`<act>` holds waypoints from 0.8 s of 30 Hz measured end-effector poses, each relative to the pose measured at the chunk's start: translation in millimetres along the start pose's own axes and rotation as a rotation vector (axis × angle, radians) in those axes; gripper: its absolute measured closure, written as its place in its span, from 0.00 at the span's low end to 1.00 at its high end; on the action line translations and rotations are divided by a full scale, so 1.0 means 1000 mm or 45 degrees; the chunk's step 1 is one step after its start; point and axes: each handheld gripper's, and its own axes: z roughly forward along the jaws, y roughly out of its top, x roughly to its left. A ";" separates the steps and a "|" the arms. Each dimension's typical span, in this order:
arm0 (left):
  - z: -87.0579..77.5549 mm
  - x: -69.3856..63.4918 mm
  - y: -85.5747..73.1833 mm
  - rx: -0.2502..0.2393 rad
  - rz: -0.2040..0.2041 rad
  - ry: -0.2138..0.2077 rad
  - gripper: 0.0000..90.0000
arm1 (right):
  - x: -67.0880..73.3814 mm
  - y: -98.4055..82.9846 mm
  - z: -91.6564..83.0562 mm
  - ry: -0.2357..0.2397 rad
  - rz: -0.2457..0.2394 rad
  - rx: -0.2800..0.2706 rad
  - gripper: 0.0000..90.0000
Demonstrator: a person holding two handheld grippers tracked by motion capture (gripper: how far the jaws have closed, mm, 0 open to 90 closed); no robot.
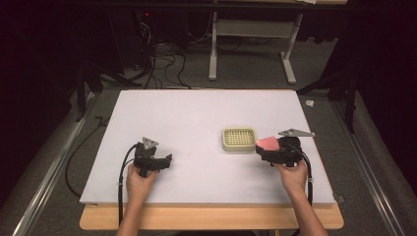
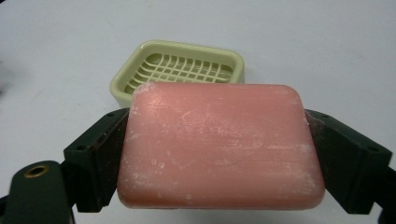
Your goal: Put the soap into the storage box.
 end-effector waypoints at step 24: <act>0.000 0.000 0.000 0.000 0.000 0.000 0.20 | 0.023 0.021 0.016 0.040 -0.056 0.028 0.15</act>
